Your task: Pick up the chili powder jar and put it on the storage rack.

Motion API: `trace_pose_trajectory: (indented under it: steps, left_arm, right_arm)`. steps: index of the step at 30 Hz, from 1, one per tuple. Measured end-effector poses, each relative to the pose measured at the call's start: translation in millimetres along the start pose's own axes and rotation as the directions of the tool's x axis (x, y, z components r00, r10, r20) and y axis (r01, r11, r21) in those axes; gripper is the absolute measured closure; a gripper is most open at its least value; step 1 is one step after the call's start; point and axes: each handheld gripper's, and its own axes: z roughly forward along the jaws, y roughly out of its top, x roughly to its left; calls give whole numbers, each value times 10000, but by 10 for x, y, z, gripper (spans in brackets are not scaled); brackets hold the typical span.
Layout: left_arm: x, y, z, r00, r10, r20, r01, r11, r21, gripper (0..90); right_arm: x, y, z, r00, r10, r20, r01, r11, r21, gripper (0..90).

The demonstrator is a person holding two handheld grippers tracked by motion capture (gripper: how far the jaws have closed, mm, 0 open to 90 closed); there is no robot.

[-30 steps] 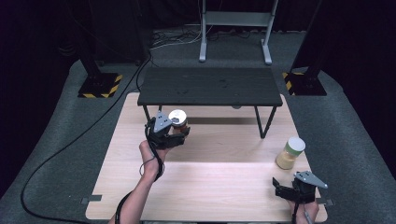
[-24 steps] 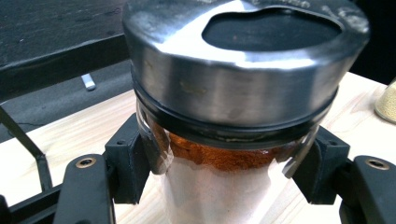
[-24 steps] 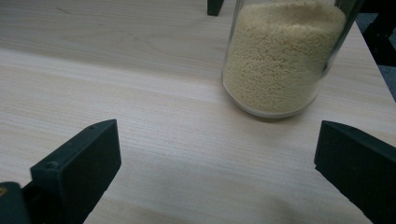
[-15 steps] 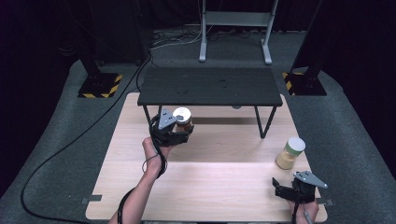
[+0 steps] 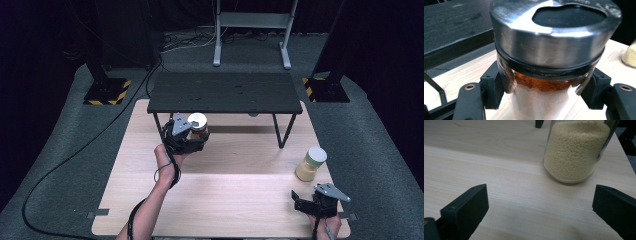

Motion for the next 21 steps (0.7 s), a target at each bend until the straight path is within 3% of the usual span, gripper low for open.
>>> trace_pose_trajectory:
  steps: [21]
  left_arm:
    - [25,183,54,9999,22,135,-20,9999,-118,314]
  right_arm:
    - [2,17,9,10000,-29,-9,29,10000,94,0]
